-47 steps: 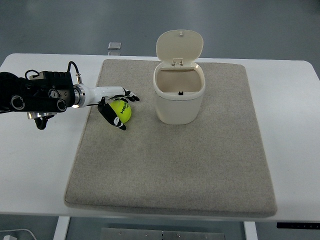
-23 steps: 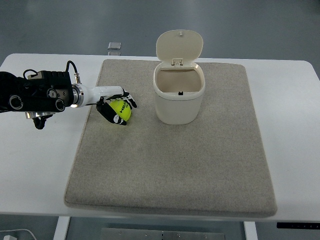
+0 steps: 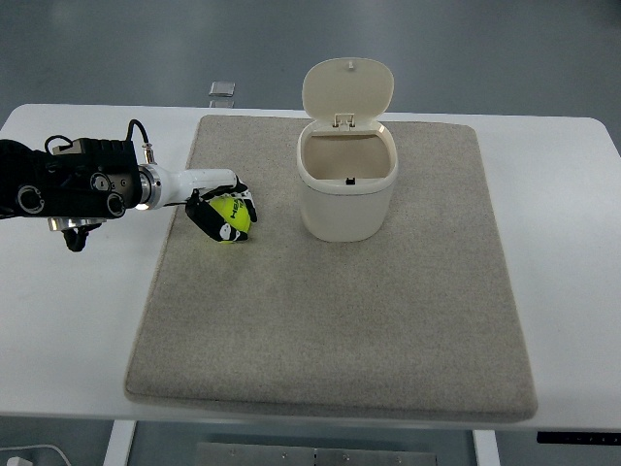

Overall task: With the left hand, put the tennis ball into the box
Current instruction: 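Close the left hand's fingers around the yellow-green tennis ball, then lift the ball with the left hand and carry it above the bin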

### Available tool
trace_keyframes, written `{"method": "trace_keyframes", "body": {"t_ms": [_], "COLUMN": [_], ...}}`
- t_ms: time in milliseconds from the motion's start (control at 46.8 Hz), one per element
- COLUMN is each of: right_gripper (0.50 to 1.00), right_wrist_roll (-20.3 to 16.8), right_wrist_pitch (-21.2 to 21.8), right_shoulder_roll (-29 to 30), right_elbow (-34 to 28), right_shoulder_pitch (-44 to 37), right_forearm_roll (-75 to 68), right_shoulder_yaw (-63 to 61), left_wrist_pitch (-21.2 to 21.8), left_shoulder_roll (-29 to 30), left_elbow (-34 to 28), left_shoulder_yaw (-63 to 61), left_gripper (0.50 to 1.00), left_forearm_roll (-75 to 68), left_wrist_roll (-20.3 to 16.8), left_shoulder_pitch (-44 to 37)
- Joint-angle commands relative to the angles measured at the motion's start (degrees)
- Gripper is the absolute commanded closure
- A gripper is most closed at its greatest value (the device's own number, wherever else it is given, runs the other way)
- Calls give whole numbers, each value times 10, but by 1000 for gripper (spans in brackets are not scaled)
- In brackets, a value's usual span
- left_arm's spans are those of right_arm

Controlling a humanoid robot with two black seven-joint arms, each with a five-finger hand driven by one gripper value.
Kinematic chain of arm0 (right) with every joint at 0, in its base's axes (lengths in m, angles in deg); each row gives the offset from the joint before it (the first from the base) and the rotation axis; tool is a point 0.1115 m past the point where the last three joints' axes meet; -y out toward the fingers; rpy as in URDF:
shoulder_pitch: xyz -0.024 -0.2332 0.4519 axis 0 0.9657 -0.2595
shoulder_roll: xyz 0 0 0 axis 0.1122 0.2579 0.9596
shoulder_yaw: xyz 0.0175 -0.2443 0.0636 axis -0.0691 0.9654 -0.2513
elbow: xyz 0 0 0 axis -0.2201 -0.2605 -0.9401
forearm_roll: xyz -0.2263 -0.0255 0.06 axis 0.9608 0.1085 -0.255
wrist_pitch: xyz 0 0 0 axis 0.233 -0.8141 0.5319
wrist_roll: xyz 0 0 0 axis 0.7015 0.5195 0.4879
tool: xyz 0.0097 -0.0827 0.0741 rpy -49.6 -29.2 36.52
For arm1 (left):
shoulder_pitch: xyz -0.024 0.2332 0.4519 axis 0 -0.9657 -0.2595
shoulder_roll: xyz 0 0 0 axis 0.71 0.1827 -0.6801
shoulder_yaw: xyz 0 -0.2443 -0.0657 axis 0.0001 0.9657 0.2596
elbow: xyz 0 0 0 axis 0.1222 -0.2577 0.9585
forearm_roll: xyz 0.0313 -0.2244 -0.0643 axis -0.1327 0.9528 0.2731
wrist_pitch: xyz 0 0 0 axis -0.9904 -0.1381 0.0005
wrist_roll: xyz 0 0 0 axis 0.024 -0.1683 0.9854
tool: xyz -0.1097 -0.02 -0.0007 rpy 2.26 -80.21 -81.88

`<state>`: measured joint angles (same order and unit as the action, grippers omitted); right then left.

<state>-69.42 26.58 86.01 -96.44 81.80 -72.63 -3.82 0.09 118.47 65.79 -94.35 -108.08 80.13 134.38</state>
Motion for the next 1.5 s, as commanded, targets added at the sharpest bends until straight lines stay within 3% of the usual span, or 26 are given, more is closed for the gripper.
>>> {"method": "trace_keyframes", "body": {"t_ms": [0,449,919,1132,1261,1474], "right_gripper": [562,562,562,562,562,562], "right_wrist_roll": [0,0,0,0,0,0], "right_wrist_pitch": [0,0,0,0,0,0], "right_shoulder_roll": [0,0,0,0,0,0], "right_elbow": [0,0,0,0,0,0], "right_shoulder_pitch": [0,0,0,0,0,0], "right_forearm_roll": [0,0,0,0,0,0], "right_shoulder_yaw": [0,0,0,0,0,0], "left_wrist_pitch": [1,11,5,-32,-72,-93], "left_shoulder_roll": [0,28,29,-7,-35,-60], "left_elbow": [-2,-68,-178,-180,-183,-186], "left_shoulder_yaw": [1,106,341,474,507,536], "left_gripper": [1000,1000,1000,1000,1000,1000], "left_forearm_roll": [2,120,228,222,217,176], "left_wrist_roll": [2,4,2,-2,-16,-35], "left_shoulder_pitch": [-1,-1,-11,-43,-71,-99]}}
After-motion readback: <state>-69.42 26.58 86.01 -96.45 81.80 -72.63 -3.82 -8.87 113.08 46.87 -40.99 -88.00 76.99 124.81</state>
